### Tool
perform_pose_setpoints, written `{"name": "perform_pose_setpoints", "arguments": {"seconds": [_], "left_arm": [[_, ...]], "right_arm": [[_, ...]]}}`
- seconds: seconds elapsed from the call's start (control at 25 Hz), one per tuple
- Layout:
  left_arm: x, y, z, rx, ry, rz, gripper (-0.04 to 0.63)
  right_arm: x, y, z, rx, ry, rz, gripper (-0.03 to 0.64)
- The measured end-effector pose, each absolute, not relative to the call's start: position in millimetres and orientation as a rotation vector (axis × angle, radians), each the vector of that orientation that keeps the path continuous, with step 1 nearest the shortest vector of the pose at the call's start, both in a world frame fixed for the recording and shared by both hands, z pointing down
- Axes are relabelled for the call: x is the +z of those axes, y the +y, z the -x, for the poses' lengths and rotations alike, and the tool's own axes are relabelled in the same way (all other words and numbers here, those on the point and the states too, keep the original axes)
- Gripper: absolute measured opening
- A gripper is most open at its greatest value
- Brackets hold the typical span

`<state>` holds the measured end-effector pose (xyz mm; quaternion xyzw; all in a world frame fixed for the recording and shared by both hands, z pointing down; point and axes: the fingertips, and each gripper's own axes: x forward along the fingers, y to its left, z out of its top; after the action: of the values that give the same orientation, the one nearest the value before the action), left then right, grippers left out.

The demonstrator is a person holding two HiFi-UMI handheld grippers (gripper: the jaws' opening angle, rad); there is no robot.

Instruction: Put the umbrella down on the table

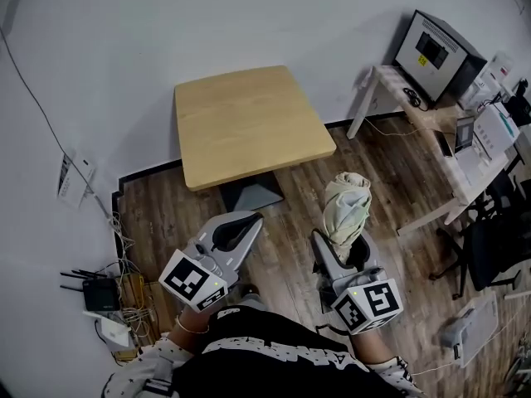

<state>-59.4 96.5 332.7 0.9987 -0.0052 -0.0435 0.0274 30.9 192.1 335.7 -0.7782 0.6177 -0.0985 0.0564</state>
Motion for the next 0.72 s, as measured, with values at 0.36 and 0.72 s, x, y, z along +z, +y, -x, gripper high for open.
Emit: {"name": "perform_pose_setpoints", "arguments": {"seconds": [0.36, 0.72], "left_arm": [[337.4, 42.6, 61.5, -0.155, -0.026, -3.065, -0.006], [327.9, 18.2, 58.4, -0.219, -0.011, -3.073, -0.006]], "right_arm": [[338.5, 137.6, -31.2, -0.307, 1.887, 2.374, 0.299], [339.6, 110.1, -28.7, -0.298, 1.908, 2.375, 0.299]]}}
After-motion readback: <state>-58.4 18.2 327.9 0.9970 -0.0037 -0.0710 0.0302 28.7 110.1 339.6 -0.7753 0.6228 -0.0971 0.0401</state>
